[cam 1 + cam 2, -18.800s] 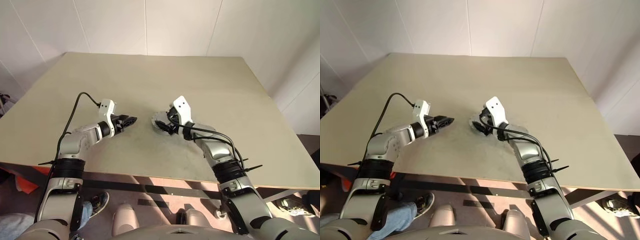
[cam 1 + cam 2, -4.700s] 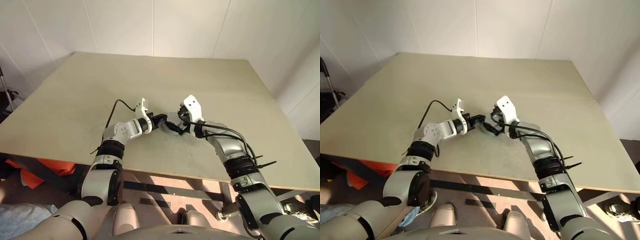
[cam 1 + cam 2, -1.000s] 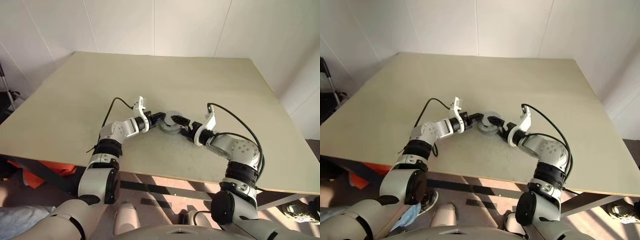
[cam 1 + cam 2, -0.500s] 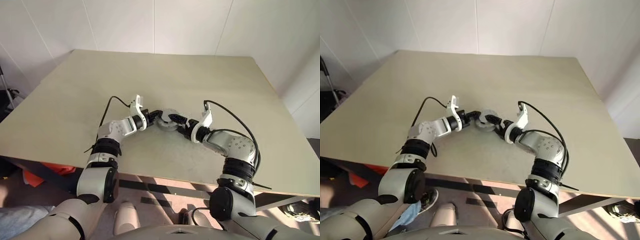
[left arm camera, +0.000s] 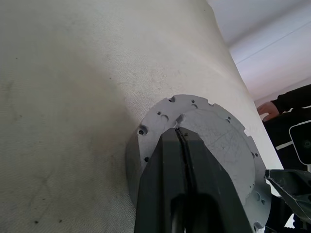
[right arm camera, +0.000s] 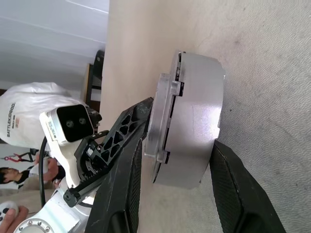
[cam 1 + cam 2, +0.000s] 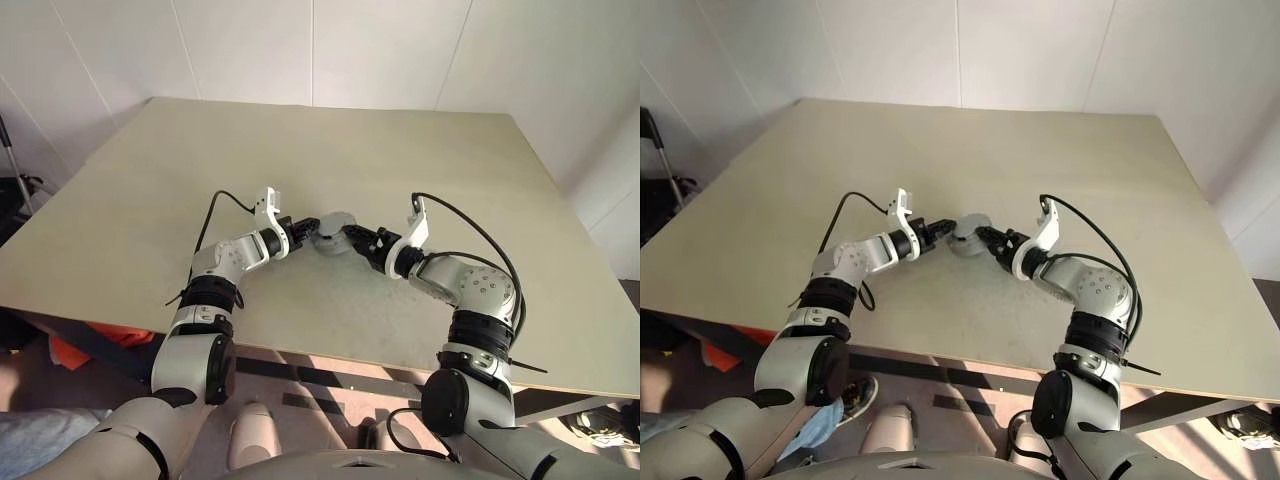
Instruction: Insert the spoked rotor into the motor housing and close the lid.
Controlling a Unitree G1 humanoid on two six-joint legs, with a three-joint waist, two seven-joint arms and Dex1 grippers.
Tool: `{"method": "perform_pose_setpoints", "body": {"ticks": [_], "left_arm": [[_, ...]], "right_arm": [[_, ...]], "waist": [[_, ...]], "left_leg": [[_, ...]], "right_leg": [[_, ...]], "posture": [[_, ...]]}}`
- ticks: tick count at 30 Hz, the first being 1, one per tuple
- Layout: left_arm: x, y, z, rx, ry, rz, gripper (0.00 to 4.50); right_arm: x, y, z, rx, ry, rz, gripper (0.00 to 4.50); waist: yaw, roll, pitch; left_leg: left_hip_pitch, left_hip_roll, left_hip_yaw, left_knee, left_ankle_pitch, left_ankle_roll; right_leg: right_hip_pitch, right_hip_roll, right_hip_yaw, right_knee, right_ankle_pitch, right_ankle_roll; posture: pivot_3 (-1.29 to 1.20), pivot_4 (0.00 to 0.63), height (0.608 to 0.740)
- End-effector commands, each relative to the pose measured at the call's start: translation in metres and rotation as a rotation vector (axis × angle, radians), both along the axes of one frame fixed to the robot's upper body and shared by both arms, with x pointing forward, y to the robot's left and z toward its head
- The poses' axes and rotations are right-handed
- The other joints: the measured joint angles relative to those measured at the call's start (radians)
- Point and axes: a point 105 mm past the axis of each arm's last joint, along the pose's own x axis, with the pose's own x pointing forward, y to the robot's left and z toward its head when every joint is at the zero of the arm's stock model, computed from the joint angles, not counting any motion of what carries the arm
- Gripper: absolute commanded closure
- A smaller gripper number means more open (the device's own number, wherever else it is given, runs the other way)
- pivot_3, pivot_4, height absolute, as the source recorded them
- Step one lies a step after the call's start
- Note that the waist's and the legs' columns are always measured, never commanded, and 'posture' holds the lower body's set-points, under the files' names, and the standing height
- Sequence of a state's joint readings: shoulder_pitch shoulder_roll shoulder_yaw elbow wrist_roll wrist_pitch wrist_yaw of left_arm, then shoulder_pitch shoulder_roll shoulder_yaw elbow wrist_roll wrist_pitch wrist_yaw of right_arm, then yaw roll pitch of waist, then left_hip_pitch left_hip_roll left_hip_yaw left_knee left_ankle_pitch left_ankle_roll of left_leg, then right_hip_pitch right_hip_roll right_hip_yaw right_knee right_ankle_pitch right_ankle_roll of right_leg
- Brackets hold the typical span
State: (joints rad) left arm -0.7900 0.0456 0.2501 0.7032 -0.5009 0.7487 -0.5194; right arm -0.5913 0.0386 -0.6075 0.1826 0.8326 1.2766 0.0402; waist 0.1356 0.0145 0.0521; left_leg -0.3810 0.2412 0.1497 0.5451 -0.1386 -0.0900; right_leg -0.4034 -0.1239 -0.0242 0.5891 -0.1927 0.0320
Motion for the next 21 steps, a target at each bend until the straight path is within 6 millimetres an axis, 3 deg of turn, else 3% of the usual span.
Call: {"method": "perform_pose_setpoints", "body": {"ticks": [1, 3, 6, 14, 18, 21], "left_arm": [[-0.008, -0.024, 0.001, -0.017, 0.009, -0.087, 4.5], [-0.008, -0.024, 0.001, -0.017, 0.008, -0.086, 4.5], [-0.008, -0.023, 0.002, -0.017, 0.007, -0.084, 4.5], [-0.005, -0.019, 0.003, -0.017, -0.003, -0.067, 4.5], [0.003, -0.003, 0.012, -0.044, -0.039, -0.007, 4.5], [0.01, 0.019, 0.024, -0.094, -0.074, 0.065, 4.5]], "right_arm": [[0.006, 0.019, 0.038, 0.041, -0.143, 0.06, 3.02], [0.005, 0.018, 0.034, -0.002, -0.138, 0.071, 3.44], [0.006, 0.015, 0.027, -0.061, -0.122, 0.067, 3.44], [0.009, 0.01, 0.029, -0.016, -0.112, 0.039, 3.44], [0.018, 0.001, 0.03, 0.046, -0.086, -0.032, 3.44], [0.028, -0.01, 0.033, 0.086, -0.068, -0.099, 3.44]], "waist": [[0.001, 0.0, 0.0], [0.002, 0.0, 0.0], [0.008, 0.0, 0.0], [0.012, 0.0, 0.0], [0.012, 0.0, 0.0], [0.011, 0.0, 0.0]], "left_leg": [[0.0, 0.0, 0.0, 0.0, 0.0, 0.0], [0.0, 0.0, 0.0, 0.0, 0.0, 0.0], [0.0, 0.0, 0.0, 0.001, 0.0, 0.0], [0.001, 0.0, 0.0, 0.001, 0.0, 0.0], [0.001, 0.0, 0.0, 0.001, 0.0, 0.0], [0.001, 0.0, 0.0, 0.001, 0.0, 0.0]], "right_leg": [[0.0, 0.0, 0.0, 0.0, 0.0, 0.0], [0.0, 0.0, 0.0, 0.0, 0.0, 0.0], [0.0, 0.0, 0.0, 0.0, 0.0, 0.0], [0.001, 0.0, 0.0, 0.001, 0.0, 0.0], [0.001, 0.0, 0.001, 0.001, 0.0, 0.0], [0.0, 0.0, 0.001, 0.002, 0.0, 0.0]], "posture": [[0.0, 0.0, 0.74], [0.0, 0.0, 0.74], [0.0, 0.0, 0.74], [0.0, 0.0, 0.74], [0.0, 0.0, 0.74], [0.0, 0.0, 0.74]]}}
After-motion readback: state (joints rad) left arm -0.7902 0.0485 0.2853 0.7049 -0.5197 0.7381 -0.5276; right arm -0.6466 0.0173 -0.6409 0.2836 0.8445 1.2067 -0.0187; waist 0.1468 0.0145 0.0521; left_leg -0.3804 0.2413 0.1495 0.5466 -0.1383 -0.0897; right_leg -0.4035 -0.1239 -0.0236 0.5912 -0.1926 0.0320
